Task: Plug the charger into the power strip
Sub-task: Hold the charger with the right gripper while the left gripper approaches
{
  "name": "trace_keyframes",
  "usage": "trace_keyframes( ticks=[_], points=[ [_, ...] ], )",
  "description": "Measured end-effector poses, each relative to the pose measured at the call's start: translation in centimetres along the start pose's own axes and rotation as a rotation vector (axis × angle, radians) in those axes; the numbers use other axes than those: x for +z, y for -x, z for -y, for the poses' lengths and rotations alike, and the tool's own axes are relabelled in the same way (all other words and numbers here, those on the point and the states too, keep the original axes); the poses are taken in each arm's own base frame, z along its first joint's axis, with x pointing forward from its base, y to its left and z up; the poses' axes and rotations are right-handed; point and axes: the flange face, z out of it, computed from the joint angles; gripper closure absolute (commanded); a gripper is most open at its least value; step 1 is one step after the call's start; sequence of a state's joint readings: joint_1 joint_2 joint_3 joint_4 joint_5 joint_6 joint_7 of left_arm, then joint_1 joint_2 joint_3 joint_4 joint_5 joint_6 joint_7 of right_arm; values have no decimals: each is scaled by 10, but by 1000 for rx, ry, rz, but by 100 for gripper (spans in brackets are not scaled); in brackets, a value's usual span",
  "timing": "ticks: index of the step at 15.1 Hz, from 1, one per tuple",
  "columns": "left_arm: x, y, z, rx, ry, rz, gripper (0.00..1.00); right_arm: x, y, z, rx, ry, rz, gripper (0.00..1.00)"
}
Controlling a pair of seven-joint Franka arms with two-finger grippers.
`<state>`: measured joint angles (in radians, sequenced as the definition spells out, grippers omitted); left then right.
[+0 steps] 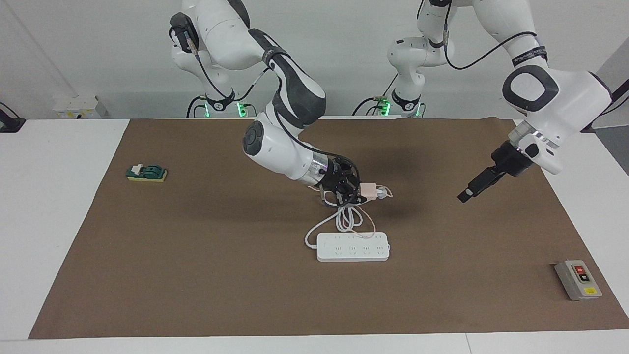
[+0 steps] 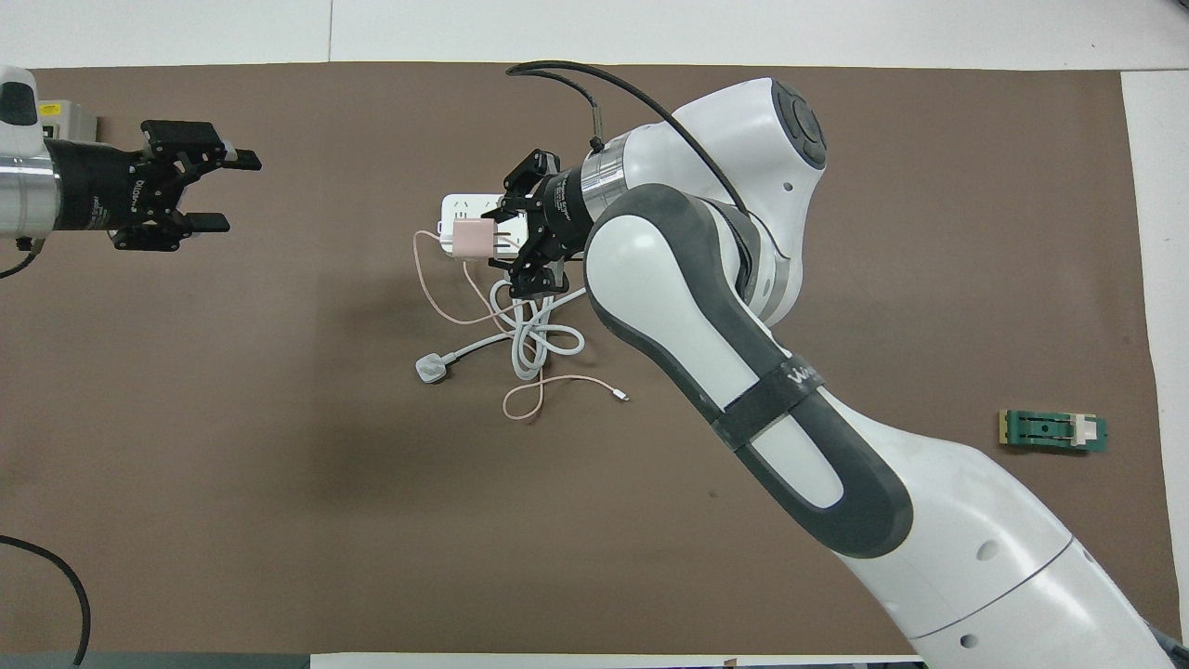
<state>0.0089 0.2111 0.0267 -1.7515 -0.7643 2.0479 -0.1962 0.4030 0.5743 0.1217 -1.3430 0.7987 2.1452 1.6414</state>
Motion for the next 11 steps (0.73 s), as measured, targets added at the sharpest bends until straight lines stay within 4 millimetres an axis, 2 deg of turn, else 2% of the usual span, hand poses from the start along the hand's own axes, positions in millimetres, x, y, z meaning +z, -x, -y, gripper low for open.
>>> trace_keyframes(
  ticks=[4,7,8,9,11],
  points=[
    [20,-5,5,-53,189,98,0,-1,-1,1,2,-2,0,100],
    [33,-3,16,-59,303,220,0,-8,-8,6,11,-12,-1,100],
    [41,-5,21,-42,363,255,0,-10,-10,7,15,-14,-1,100],
    [58,-8,28,-15,424,284,0,-12,-12,9,18,-17,-1,100],
    [82,-11,39,42,472,311,0,-12,-12,9,18,-18,-1,100]
  ],
)
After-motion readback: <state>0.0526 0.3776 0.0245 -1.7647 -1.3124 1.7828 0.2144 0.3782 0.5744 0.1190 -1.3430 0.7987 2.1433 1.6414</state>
